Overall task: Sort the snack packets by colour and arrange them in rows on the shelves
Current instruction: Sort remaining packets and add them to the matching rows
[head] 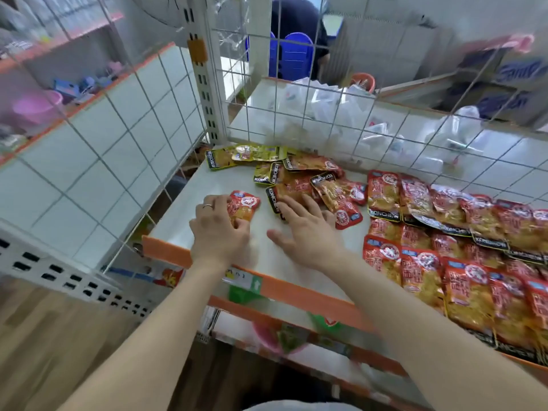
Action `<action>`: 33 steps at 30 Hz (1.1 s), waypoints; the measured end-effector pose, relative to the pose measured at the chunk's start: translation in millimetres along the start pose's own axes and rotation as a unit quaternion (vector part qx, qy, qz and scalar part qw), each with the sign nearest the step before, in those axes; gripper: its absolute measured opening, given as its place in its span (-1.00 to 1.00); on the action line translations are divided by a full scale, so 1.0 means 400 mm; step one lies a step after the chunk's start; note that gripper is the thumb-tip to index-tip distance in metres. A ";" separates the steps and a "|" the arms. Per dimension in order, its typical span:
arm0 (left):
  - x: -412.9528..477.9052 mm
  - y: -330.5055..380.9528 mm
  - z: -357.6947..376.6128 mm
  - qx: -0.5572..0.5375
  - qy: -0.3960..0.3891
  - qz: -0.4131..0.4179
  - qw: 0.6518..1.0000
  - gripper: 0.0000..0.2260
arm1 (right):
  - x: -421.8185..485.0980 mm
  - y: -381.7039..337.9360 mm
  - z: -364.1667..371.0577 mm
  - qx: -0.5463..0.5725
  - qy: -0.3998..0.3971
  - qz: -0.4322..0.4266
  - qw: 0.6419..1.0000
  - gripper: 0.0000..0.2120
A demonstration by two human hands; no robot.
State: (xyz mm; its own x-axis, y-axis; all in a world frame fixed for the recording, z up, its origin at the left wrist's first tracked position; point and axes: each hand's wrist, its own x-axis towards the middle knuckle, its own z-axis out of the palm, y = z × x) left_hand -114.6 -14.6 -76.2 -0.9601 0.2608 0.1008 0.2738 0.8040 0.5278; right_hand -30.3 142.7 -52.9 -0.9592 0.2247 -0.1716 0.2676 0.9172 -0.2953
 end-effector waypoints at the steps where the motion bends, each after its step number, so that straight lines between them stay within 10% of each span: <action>1: 0.000 0.002 -0.001 0.002 0.009 -0.010 1.000 -0.56 | -0.007 -0.002 0.010 -0.003 0.003 -0.014 1.000 -0.33; 10: -0.004 0.000 0.004 -0.004 0.062 -0.025 0.998 -0.72 | -0.095 -0.021 0.043 0.144 0.067 -0.091 0.983 -0.58; 15: 0.001 -0.004 0.009 -0.018 0.039 0.007 0.999 -0.63 | -0.094 -0.021 0.045 0.217 0.181 0.013 0.959 -0.77; 21: 0.004 -0.005 0.011 0.044 0.017 -0.005 0.999 -0.39 | -0.034 -0.053 0.037 0.151 0.088 0.159 0.972 -0.60; 33: -0.013 -0.030 -0.066 -0.266 -0.038 0.016 0.963 -0.76 | -0.075 -0.097 0.008 0.402 0.134 0.237 0.874 -0.79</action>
State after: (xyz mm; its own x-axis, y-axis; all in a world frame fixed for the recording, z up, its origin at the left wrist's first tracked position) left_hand -114.6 -39.8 -61.0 -0.9394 0.3352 0.0720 0.2153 0.4132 0.8848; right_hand -11.6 99.3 -39.2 -0.6818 0.6842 -0.2590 0.5149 0.1973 -0.8342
